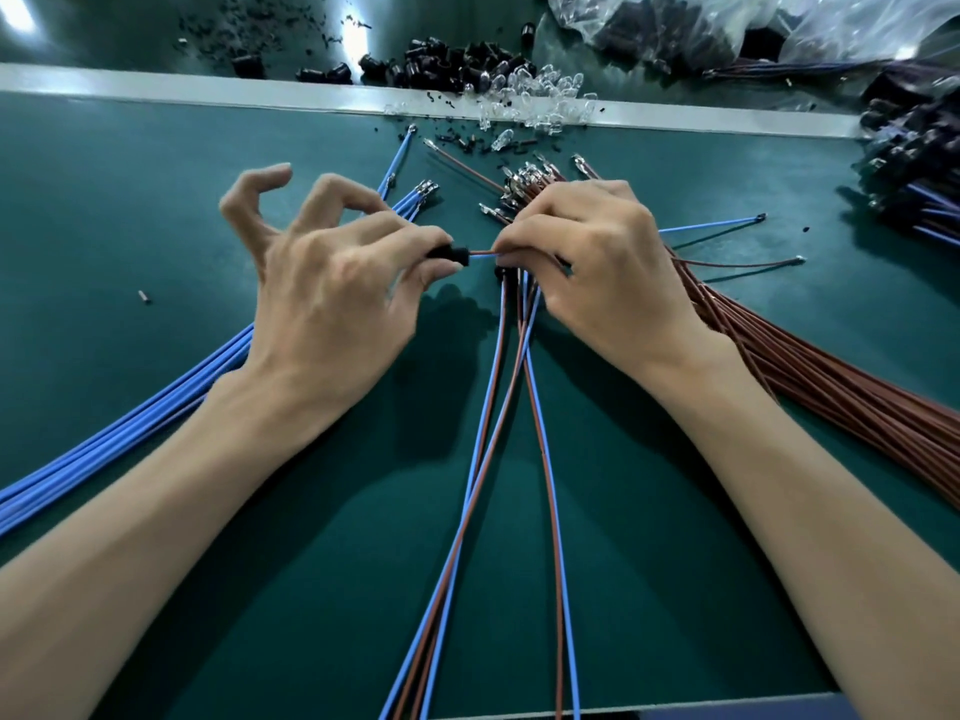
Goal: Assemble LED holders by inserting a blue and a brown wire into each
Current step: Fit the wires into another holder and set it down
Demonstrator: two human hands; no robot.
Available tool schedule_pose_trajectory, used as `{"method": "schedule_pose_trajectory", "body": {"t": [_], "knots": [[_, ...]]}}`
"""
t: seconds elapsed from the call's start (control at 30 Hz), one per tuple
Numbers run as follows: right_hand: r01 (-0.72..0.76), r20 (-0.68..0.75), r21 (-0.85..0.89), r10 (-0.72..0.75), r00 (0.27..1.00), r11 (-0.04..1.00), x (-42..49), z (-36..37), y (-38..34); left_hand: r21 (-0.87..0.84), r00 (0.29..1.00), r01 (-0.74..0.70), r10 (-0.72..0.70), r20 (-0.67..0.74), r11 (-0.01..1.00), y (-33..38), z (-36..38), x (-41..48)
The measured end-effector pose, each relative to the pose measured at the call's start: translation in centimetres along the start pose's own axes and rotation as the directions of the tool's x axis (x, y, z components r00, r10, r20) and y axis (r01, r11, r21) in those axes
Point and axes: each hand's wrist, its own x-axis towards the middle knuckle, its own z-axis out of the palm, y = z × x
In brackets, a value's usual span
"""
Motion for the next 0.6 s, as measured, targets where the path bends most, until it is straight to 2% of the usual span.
{"method": "schedule_pose_trajectory", "body": {"t": [0.1,0.23,0.3,0.5,0.6], "knots": [[0.035,-0.038,-0.006,-0.035,0.999,0.999,0.2,0.2,-0.6,-0.007,1.000,-0.015,0.015,0.005,1.000,0.3,0.2,0.0],[-0.002,0.042,-0.031,0.004,0.999,1.000,0.0,-0.4,-0.1,0.010,0.998,0.063,-0.064,0.014,0.998,-0.8,-0.3,0.1],[-0.010,0.036,-0.024,0.011,0.999,1.000,0.0,-0.6,0.2,0.019,0.997,0.075,-0.075,0.013,0.997,-1.1,-0.4,0.1],[0.090,-0.007,-0.023,-0.091,0.996,0.996,0.2,0.1,-1.0,-0.025,0.999,-0.033,0.033,0.004,0.999,0.2,0.2,0.1],[0.045,0.038,-0.026,-0.044,0.998,0.999,0.1,-0.2,-0.8,-0.030,0.999,0.035,-0.035,0.009,0.999,-0.7,0.0,0.1]]}}
